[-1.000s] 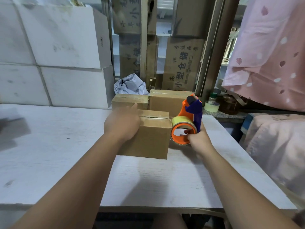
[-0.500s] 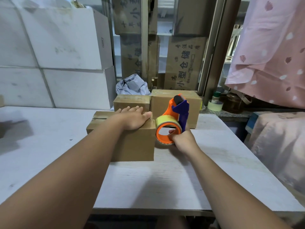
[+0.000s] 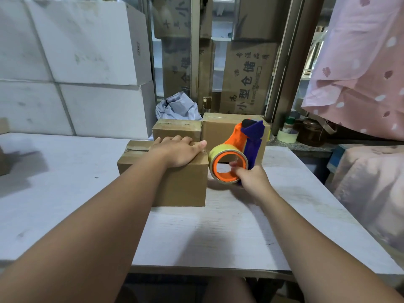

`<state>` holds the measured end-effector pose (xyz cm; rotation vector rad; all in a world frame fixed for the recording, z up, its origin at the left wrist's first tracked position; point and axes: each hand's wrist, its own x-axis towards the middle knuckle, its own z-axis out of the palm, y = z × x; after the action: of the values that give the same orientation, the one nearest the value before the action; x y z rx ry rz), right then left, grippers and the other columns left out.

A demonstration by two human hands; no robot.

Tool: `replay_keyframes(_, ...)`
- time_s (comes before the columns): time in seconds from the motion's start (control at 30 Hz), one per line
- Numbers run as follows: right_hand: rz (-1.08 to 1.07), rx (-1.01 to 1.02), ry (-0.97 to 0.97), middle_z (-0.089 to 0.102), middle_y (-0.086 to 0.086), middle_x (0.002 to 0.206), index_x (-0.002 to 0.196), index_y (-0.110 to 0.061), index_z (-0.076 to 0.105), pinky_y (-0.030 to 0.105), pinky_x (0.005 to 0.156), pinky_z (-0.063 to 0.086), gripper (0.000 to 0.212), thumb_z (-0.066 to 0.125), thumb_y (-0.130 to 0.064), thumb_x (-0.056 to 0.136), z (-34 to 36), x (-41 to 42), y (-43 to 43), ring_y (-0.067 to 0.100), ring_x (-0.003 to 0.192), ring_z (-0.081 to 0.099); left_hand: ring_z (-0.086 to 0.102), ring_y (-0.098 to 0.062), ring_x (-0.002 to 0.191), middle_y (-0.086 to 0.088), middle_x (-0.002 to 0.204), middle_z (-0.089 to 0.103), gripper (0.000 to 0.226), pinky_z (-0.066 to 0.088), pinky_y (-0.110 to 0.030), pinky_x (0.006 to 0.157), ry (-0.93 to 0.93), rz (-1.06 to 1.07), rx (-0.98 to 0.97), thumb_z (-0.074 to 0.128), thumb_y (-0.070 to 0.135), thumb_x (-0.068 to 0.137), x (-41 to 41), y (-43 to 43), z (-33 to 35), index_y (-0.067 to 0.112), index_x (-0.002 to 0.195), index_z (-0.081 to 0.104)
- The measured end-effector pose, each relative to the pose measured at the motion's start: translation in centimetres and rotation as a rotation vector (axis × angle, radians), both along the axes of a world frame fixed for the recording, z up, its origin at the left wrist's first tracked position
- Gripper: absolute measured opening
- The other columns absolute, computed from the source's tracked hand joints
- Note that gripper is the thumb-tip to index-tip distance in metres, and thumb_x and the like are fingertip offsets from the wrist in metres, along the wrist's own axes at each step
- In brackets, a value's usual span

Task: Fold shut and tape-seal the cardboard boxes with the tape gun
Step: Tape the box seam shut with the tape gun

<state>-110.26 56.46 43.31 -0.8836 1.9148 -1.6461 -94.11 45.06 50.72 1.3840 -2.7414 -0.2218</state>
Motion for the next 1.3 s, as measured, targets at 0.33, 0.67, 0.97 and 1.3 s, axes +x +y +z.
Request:
replay_keyframes(0.33,-0.007,0.173,0.702,0.055,0.005,0.096,0.111,-0.021,0.046,0.031,0.069,0.038,0.041,0.050,0.007,0.081,3.0,-2.6,2.5,0.028,0.088,0.050,0.026,-0.028,0.139,-0.005,0.150,0.033,0.067,0.015,-0.048,0.114,0.037,-0.009,-0.008,0.018,0.067,0.091,0.1,-0.3,-0.1,0.028,0.143,0.034)
replay_keyframes(0.67,-0.138,0.330,0.905,0.059,0.007,0.099,0.115,-0.019,0.050,0.033,0.069,0.037,0.042,0.050,0.004,0.080,1.8,-5.1,3.6,0.029,0.089,0.052,0.028,-0.028,0.138,-0.006,0.148,0.035,0.066,0.016,-0.047,0.114,0.028,-0.004,-0.013,0.018,0.068,0.091,0.2,-0.3,-0.2,0.029,0.142,0.035)
replay_keyframes(0.97,0.025,0.413,0.956,0.054,0.006,0.112,0.132,-0.027,0.041,0.033,0.080,0.040,0.062,0.052,0.005,0.081,1.1,-5.6,4.2,0.023,0.097,0.049,0.028,-0.029,0.138,-0.009,0.149,0.035,0.083,0.019,-0.049,0.113,0.018,-0.020,-0.009,0.012,0.078,0.083,0.6,0.2,0.2,0.027,0.144,0.035)
replay_keyframes(1.3,0.099,0.533,1.263,0.035,0.002,0.102,0.147,-0.046,0.010,0.031,0.068,0.038,0.074,0.043,-0.008,0.093,4.7,-4.5,4.7,0.019,0.091,0.037,0.025,-0.030,0.139,-0.003,0.152,0.030,0.070,0.021,-0.051,0.112,0.041,-0.061,-0.048,0.022,0.078,0.084,0.6,0.5,0.2,0.042,0.143,0.031)
